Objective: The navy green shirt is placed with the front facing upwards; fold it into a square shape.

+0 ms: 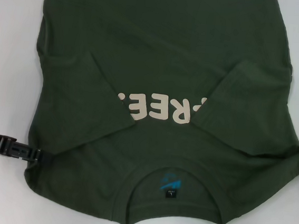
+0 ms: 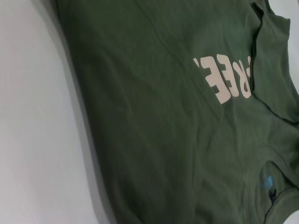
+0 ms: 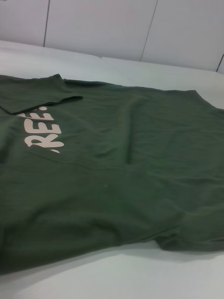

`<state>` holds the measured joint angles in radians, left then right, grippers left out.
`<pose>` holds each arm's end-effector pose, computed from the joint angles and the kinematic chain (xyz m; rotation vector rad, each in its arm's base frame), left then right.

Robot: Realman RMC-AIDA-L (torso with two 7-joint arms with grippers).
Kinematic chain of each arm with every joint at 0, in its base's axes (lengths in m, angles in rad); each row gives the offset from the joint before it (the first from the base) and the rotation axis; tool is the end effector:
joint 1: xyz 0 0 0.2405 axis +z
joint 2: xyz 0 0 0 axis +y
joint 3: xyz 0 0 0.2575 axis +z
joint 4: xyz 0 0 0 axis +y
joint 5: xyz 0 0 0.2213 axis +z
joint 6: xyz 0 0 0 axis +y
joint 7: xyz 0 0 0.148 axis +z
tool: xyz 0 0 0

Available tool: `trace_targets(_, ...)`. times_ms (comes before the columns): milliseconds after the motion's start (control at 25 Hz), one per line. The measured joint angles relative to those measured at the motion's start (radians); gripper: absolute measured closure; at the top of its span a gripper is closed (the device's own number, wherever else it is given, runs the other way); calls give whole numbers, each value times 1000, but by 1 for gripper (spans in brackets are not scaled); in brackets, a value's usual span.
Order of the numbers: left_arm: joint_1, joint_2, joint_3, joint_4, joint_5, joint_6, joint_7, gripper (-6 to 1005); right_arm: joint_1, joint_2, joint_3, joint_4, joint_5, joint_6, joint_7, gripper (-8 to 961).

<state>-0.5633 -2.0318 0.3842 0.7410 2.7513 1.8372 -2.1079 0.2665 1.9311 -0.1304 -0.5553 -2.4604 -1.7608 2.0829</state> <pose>-0.3336 0.2816 0.0295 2.5043 1.8491 0.0620 0.4084 0.2064 0.0652 -1.9483 2.0848 0.7479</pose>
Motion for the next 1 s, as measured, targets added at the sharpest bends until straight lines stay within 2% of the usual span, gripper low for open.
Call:
trace_targets(240, -3, 1, -2, 1, -4, -12, 13, 246, 1, 1, 0, 0, 0, 2, 0, 878)
trace_targets(520, -4, 12, -11, 19, 1, -17, 13, 248, 2, 3, 0, 0, 0, 4, -5, 878)
trace_targets(1000, 10, 21, -12, 56, 43, 42, -9, 250, 4, 0, 0, 0, 0, 5, -6, 878)
